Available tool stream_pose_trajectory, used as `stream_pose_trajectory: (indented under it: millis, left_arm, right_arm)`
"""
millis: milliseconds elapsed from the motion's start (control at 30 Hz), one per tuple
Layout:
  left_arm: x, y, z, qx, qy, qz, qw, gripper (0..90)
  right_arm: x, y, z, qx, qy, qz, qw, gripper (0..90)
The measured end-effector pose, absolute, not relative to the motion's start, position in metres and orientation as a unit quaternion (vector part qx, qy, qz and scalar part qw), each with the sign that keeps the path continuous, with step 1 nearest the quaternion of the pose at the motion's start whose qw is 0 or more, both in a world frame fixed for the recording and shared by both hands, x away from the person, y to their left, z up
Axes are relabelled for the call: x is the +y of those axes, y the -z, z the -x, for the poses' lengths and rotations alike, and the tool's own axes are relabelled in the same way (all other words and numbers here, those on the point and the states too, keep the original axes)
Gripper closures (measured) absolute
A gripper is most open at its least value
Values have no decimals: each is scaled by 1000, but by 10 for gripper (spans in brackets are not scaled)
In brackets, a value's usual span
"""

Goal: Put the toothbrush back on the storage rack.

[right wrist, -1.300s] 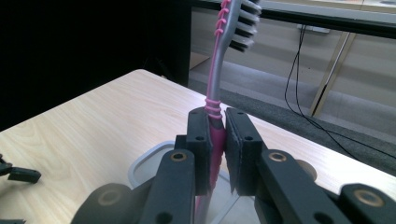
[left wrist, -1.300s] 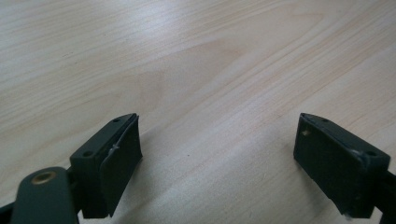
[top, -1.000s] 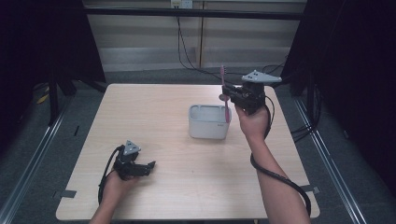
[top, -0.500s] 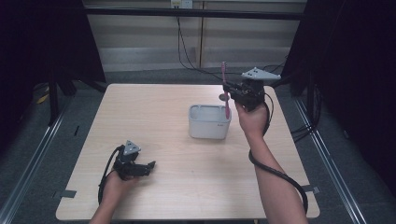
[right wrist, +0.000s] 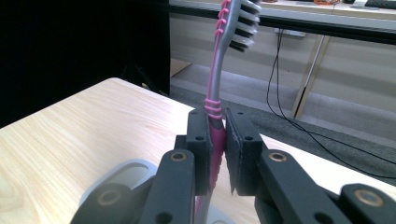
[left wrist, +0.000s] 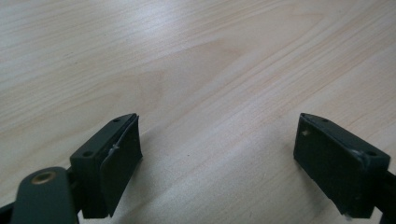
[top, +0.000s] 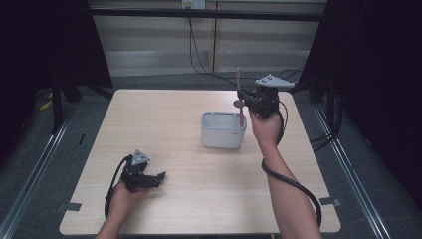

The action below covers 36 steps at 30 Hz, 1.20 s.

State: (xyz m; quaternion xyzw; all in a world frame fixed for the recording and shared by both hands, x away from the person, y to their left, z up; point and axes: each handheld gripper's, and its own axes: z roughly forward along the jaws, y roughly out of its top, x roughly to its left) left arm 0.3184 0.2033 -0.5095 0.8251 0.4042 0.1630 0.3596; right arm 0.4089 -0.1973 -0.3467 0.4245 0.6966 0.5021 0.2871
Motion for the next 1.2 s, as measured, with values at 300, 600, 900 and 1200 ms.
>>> stream_pose_trajectory:
  millis: [300,600,900,1200]
  left_arm:
    - [203,509,-318,404,-164,-825,359,146]
    - [204,509,-318,403,-164,-827,357,147]
    - [203,509,-318,405,-164,-825,358,147]
    - [203,509,-318,405,-164,-825,358,147]
  right_arm:
    - [-200,357,-415,690,-502,-436,286,806]
    - [-205,366,-417,689,-494,-444,290,805]
    - [-202,372,-417,691,-493,-445,286,804]
    - [-200,383,-414,697,-485,-445,284,803]
